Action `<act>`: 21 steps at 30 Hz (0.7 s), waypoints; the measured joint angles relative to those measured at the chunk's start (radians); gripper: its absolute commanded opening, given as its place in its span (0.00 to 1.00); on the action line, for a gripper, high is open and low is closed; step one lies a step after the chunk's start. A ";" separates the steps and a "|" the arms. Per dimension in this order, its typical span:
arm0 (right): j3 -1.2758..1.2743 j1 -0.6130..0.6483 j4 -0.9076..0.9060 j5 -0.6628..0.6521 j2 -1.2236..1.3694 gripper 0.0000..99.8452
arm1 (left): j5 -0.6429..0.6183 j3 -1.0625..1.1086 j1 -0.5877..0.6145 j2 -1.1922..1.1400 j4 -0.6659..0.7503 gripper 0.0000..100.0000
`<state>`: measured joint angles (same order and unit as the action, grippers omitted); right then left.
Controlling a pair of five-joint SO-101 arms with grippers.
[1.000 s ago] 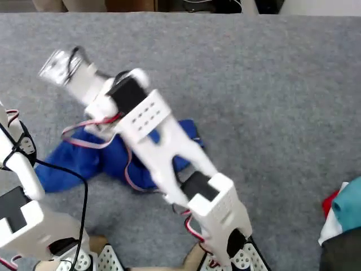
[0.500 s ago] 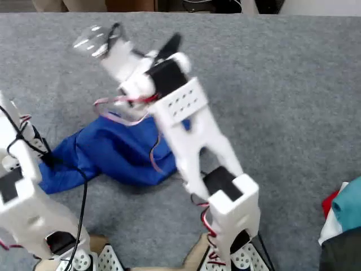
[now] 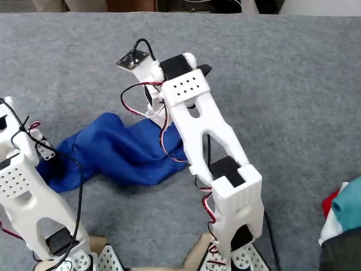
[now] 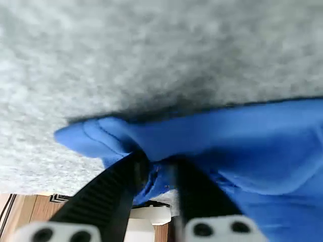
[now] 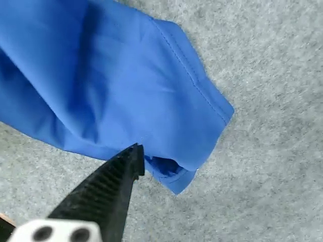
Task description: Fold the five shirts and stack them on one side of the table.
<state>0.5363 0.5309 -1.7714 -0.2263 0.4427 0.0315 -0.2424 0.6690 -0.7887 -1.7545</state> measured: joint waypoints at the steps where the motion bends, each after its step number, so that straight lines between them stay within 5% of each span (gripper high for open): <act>1: 0.000 0.000 0.000 0.000 0.000 0.70 | 0.000 0.000 0.000 0.005 0.000 0.02; 9: 0.000 0.000 0.000 0.000 0.000 0.70 | 0.057 0.002 -0.031 0.238 0.006 0.02; 21: -0.008 -0.104 0.000 0.000 0.000 0.70 | 0.187 0.359 -0.270 1.208 0.006 0.02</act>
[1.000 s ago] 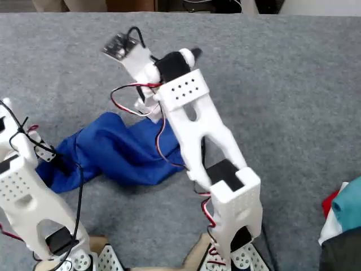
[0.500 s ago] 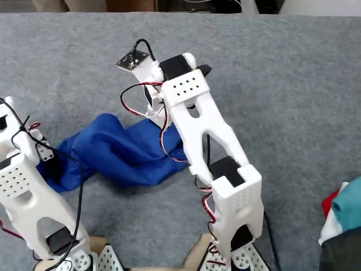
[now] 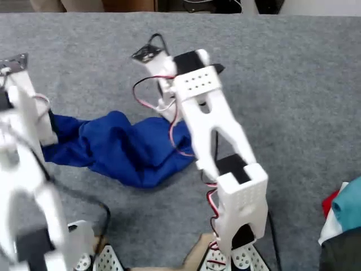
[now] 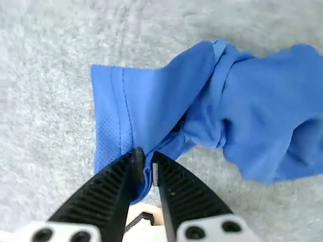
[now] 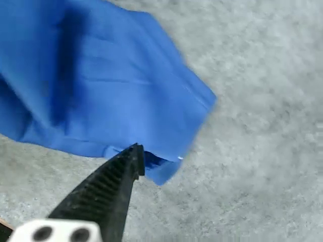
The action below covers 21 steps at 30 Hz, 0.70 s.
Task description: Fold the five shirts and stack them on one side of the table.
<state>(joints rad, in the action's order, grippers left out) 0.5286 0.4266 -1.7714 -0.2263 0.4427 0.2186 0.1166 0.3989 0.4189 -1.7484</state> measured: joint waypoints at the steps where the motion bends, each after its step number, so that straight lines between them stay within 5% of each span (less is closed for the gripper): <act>1: -0.008 -0.028 0.000 -0.002 -0.006 0.70 | 0.015 0.055 -0.012 0.091 0.000 0.02; 10: -0.133 -0.212 0.000 -0.009 -0.233 0.70 | 0.083 0.523 -0.020 0.842 -0.002 0.04; 17: -0.166 -0.072 0.029 0.058 -0.272 0.70 | 0.083 0.542 0.000 0.941 -0.002 0.29; 21: -0.166 0.026 0.143 0.235 -0.192 0.70 | 0.083 0.491 0.009 0.942 -0.002 0.31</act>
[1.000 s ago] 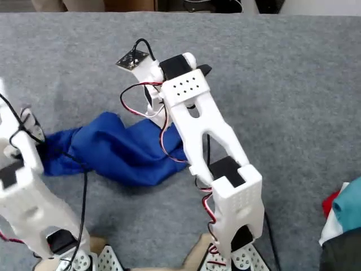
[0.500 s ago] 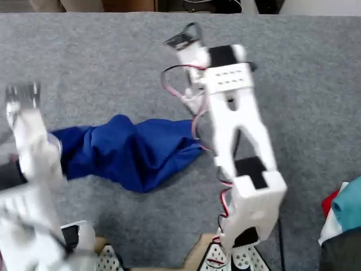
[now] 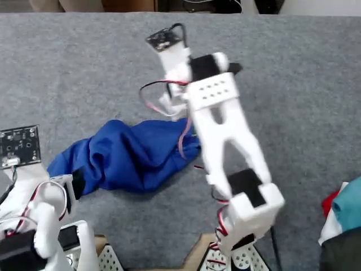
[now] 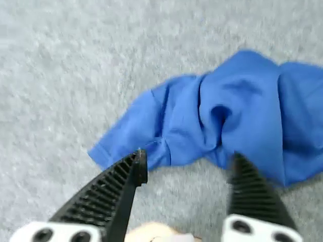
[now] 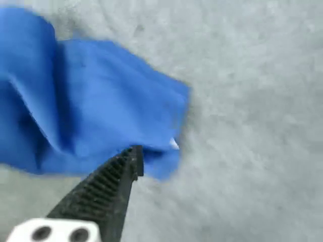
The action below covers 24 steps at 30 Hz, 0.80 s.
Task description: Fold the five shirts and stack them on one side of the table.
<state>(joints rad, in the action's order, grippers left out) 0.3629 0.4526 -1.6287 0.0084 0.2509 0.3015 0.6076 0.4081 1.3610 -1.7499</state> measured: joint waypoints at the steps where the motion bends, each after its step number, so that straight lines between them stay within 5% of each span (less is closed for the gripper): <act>1: 0.000 0.015 0.026 0.046 0.032 0.70 | -0.002 -0.025 0.000 0.000 0.000 0.30; 10: 0.034 0.137 0.107 0.333 0.338 0.68 | -0.052 -0.233 0.002 0.002 0.000 0.28; 20: 0.319 0.150 -0.127 0.356 0.598 0.06 | -0.061 -0.393 0.075 0.002 0.000 0.28; 24: 0.364 0.150 -0.135 0.356 0.609 0.05 | -0.061 -0.439 0.176 0.002 0.000 0.28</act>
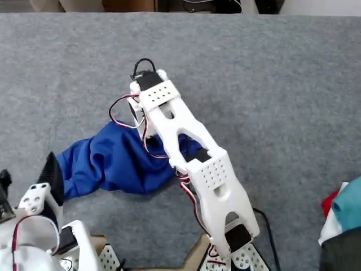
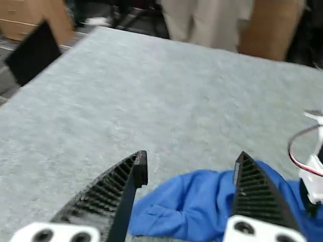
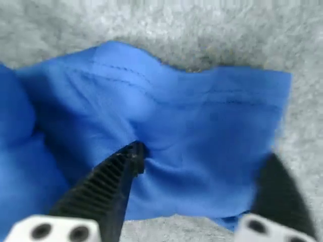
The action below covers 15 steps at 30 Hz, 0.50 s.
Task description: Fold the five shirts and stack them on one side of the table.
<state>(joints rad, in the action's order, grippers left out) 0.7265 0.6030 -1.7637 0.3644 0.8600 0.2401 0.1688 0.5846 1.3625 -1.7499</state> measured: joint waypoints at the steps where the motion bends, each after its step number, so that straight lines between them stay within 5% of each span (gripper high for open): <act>1: 0.012 -0.002 0.000 0.000 0.000 0.04 | 0.000 -0.006 0.015 0.000 0.000 0.28; 15: 0.405 -0.181 -0.003 -0.094 -0.362 0.01 | 0.000 0.008 0.043 0.000 0.000 0.28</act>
<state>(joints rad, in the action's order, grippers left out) 1.1316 0.4219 -1.7668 0.2708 0.4979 0.2401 0.1765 0.6276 1.3625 -1.7499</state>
